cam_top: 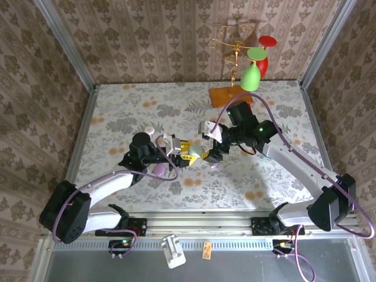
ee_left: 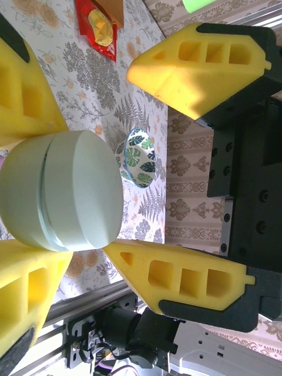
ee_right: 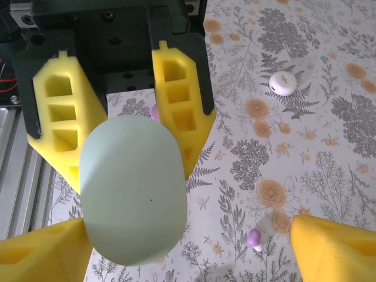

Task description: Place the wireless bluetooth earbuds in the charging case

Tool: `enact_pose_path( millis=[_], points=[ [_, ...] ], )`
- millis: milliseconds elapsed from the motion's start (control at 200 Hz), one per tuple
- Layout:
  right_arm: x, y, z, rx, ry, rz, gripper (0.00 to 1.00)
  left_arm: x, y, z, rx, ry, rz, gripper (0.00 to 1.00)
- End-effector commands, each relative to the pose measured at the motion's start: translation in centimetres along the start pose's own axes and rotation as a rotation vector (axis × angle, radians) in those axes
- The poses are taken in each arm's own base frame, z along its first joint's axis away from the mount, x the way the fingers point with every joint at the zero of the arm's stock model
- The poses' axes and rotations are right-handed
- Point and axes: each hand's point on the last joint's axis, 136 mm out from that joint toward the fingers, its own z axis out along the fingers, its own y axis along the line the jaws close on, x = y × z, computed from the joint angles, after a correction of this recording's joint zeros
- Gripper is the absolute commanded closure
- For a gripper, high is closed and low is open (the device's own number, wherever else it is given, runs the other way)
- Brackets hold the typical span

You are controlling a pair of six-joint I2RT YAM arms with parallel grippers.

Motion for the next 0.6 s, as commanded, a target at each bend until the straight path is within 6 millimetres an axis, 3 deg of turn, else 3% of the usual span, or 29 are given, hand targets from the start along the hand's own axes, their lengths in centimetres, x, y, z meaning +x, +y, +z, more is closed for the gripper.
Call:
enact_pose_path(
  millis=[0,590],
  points=[
    [-1.2,-2.6,-0.9,0.128,-0.041,0.002,0.12,-0.6,-1.2,0.1,0.064,-0.021,0.048,0.72],
    [-1.2,-4.5,-1.9,0.227,-0.048,0.026,0.07,-0.4,-1.2,-0.3,0.055,-0.025,0.057,0.72]
  ],
)
